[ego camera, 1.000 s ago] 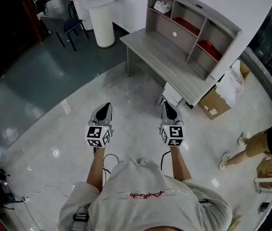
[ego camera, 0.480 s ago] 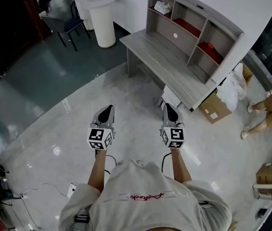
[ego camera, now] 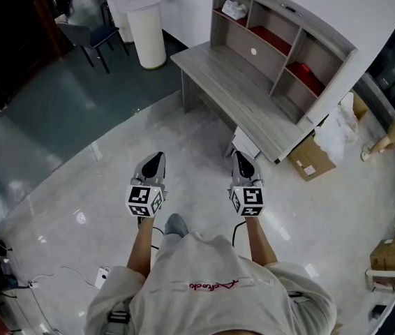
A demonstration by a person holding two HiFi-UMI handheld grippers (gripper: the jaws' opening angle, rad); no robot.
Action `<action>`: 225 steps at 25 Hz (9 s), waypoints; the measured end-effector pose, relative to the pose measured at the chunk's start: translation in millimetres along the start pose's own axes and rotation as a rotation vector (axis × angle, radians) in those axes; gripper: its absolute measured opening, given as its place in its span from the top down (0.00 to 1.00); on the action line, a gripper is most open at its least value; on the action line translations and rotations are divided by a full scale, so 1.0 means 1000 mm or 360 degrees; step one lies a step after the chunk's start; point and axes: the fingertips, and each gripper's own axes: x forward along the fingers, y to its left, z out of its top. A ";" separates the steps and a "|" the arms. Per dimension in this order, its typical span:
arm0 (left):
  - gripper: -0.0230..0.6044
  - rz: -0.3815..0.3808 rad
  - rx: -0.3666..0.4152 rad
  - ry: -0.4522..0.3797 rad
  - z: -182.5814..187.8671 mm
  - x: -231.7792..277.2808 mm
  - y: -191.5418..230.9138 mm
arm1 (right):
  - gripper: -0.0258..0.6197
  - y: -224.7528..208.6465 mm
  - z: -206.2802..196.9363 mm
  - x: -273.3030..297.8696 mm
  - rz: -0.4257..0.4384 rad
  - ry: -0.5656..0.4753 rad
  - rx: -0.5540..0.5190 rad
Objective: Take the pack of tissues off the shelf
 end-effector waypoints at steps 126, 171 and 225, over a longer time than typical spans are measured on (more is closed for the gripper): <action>0.96 -0.1200 0.0056 0.0022 0.133 0.894 0.249 | 0.95 -0.371 0.097 0.700 -0.1105 -0.0013 -0.0023; 0.96 -0.1090 0.0021 0.0050 0.126 0.923 0.292 | 0.94 -0.411 0.094 0.789 -0.1127 0.0262 0.0022; 0.96 -0.0374 0.0086 -0.0017 0.136 0.764 0.333 | 0.95 -0.270 0.121 0.780 -0.0243 -0.0109 -0.0026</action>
